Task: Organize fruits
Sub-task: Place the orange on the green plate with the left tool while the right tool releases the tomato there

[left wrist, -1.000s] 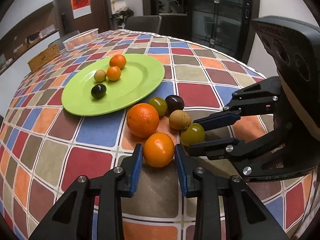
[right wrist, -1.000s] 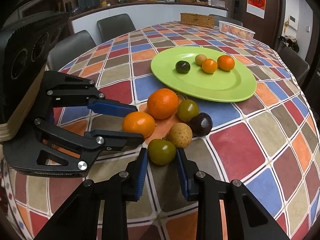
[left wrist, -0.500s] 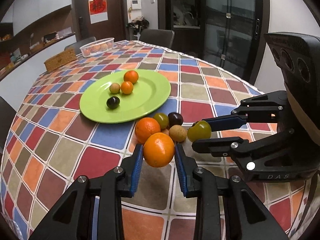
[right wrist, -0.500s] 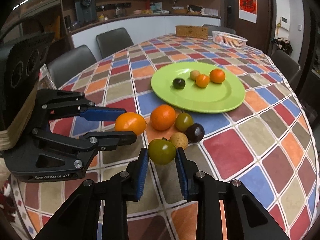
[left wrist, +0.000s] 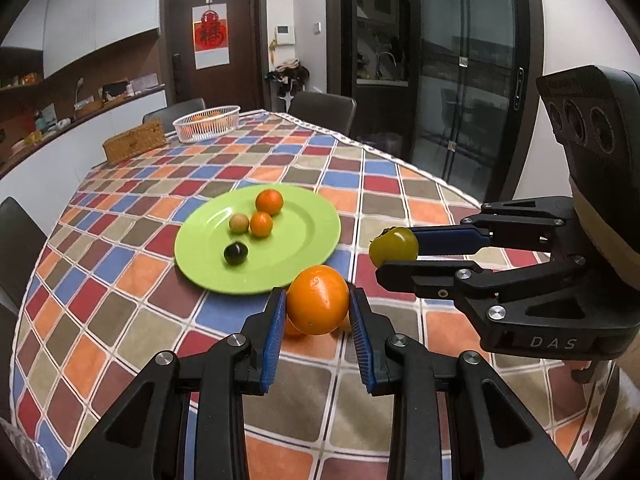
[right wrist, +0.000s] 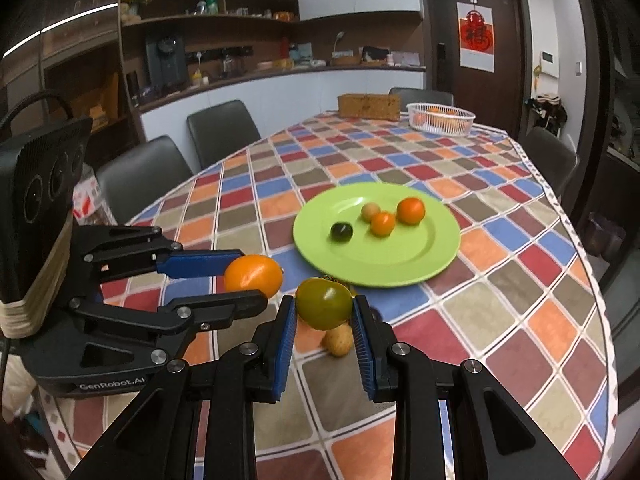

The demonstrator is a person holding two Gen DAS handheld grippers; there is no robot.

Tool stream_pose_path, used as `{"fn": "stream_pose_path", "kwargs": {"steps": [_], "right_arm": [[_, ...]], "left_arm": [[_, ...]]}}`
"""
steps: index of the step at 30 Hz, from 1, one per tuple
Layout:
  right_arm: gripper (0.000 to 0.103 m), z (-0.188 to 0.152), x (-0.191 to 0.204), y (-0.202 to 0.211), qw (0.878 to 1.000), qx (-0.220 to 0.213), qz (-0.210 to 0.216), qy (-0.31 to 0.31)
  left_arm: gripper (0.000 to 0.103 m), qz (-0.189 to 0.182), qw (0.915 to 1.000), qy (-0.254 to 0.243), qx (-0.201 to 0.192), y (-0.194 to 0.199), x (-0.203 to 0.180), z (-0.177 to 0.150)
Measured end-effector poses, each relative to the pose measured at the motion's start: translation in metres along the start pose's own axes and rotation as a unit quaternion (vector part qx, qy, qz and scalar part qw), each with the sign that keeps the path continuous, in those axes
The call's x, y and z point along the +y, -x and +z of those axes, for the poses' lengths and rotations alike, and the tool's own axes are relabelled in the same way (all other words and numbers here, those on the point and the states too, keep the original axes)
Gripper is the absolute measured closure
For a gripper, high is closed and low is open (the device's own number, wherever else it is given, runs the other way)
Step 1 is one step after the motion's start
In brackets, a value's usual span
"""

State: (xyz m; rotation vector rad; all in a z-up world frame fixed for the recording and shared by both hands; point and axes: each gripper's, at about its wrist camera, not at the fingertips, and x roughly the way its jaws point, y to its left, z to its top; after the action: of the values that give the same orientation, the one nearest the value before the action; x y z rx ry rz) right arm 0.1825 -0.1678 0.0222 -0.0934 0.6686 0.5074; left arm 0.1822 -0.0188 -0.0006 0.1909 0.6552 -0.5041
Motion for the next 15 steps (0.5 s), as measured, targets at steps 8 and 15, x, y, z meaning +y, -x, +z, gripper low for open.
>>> {"fn": "stream_pose_path", "kwargs": {"steps": [8, 15], "right_arm": [[0.074, 0.019, -0.014, 0.0, 1.0, -0.015, -0.01, -0.008], [0.074, 0.039, -0.033, -0.016, 1.0, -0.017, -0.018, -0.015]], "left_arm": [[0.071, 0.011, 0.9998, 0.009, -0.01, -0.009, 0.004, 0.021], [0.071, 0.02, 0.9994, 0.029, -0.006, -0.03, 0.02, 0.038]]}}
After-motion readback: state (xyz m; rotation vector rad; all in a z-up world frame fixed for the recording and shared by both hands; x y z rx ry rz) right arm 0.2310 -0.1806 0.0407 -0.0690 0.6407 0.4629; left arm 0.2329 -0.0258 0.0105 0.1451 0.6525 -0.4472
